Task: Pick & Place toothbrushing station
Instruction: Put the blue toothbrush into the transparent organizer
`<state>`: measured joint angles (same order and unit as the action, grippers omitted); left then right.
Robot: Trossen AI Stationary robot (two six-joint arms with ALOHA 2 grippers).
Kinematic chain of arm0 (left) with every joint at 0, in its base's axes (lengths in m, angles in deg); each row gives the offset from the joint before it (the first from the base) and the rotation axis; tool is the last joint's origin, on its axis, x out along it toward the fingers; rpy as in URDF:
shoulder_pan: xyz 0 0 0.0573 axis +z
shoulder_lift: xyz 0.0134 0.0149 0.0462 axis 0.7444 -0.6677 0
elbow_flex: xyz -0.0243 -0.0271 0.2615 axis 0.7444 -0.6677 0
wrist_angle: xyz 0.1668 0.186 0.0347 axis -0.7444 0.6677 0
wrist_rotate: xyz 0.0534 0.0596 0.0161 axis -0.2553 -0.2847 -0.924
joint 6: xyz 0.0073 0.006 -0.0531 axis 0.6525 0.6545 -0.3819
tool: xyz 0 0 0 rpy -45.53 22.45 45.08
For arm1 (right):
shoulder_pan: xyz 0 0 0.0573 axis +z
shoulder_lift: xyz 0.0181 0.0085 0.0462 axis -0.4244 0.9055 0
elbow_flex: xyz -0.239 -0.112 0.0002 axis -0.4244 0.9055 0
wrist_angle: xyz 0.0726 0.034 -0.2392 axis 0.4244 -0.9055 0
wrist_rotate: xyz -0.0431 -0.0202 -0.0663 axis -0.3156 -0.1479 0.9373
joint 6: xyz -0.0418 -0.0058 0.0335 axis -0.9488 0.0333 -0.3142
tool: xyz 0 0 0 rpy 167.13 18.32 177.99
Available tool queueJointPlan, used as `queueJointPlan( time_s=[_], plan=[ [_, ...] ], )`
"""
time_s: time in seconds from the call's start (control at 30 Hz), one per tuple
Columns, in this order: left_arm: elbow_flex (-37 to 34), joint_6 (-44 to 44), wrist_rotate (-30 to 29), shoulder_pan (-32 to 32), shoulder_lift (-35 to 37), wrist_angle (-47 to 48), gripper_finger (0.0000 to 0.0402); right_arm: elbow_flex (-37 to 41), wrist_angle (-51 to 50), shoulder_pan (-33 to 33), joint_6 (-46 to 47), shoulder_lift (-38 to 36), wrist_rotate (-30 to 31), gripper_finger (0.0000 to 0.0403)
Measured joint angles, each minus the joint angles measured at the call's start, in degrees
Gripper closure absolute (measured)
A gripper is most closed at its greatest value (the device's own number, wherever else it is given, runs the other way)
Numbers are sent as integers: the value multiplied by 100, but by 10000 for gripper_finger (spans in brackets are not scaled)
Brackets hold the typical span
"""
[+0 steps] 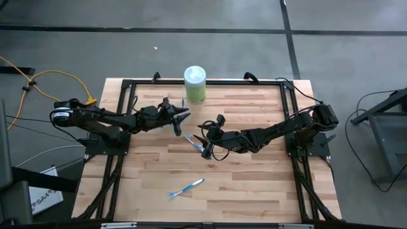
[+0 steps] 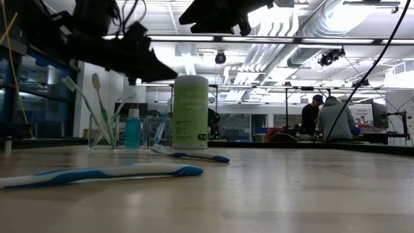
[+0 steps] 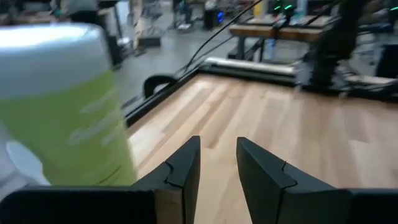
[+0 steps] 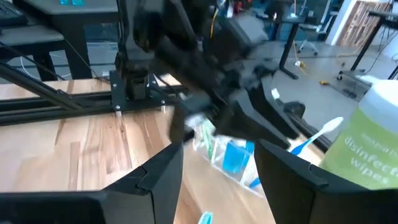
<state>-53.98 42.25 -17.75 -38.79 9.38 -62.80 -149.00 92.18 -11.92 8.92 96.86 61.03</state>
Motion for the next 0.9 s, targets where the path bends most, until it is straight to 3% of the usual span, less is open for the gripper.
queueJointPlan(
  time_s=[0.27, 0.4, 0.67, 0.9],
  plan=[
    [2, 58, -239, -941, 744, 749, 300, 0, -959, -4, 808, 0, -52, 213],
    [2, 67, -613, -1560, 1198, 1249, 300, 0, -1200, -4, 1096, 0, -534, 213],
    [2, 26, -1755, -2918, 2095, 2184, 300, 6, -1688, -60, 1470, 94, -1119, 213],
    [2, 189, -2839, -3778, 2304, 2263, 300, -71, -1648, -289, 1726, 354, -1457, 213]
  ],
)
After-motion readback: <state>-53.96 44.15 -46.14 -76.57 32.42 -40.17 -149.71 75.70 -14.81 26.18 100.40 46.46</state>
